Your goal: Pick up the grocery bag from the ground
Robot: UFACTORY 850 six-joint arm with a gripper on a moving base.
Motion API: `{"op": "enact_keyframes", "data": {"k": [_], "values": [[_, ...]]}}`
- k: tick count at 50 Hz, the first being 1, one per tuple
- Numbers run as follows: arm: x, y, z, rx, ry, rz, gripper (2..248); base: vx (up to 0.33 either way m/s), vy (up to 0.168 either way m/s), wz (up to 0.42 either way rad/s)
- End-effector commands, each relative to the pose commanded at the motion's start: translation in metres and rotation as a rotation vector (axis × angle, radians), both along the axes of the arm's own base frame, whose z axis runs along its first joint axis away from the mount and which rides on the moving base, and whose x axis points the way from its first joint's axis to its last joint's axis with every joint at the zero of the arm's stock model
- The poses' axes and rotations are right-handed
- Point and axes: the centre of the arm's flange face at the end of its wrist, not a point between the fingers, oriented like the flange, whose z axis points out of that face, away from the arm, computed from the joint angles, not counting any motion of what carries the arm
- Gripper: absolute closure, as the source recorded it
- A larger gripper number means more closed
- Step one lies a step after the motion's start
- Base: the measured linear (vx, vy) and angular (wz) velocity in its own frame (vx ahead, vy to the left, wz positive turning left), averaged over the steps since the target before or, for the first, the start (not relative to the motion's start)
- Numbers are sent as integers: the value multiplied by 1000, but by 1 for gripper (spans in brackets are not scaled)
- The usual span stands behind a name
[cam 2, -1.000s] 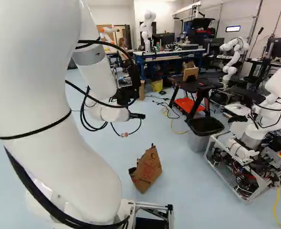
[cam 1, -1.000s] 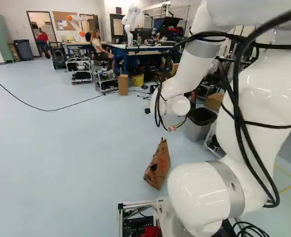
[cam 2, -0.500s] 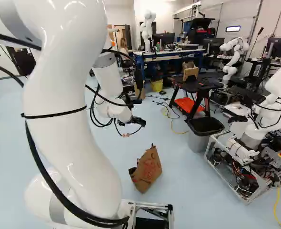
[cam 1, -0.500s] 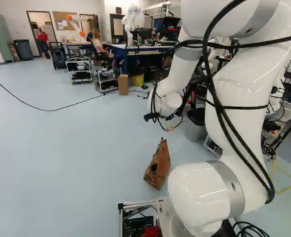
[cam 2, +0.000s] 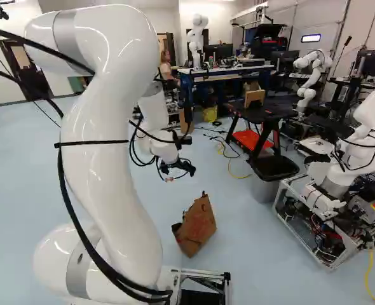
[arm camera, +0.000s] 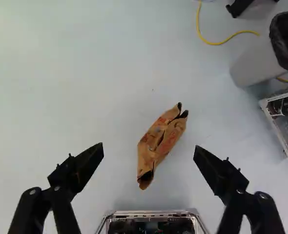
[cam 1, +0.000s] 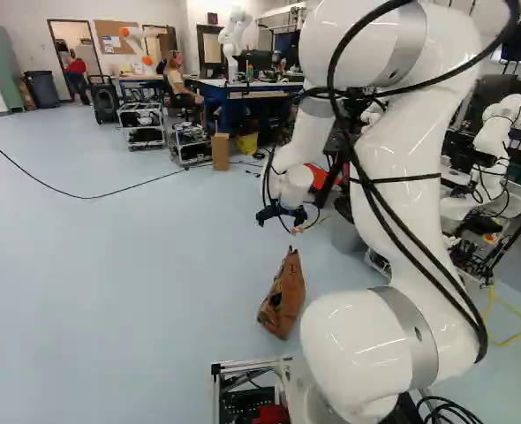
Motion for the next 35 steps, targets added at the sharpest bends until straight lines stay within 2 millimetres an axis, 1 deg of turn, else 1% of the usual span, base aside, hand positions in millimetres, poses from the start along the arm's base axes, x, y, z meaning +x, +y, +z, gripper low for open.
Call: {"op": "enact_keyframes", "data": {"k": [4,9,35], "values": [[6,1,-6,4,21,-7,3,0,0,0],[9,2,-14,9,50,-19,3,0,0,0],[12,3,-54,39,195,-92,3,0,0,0]]}}
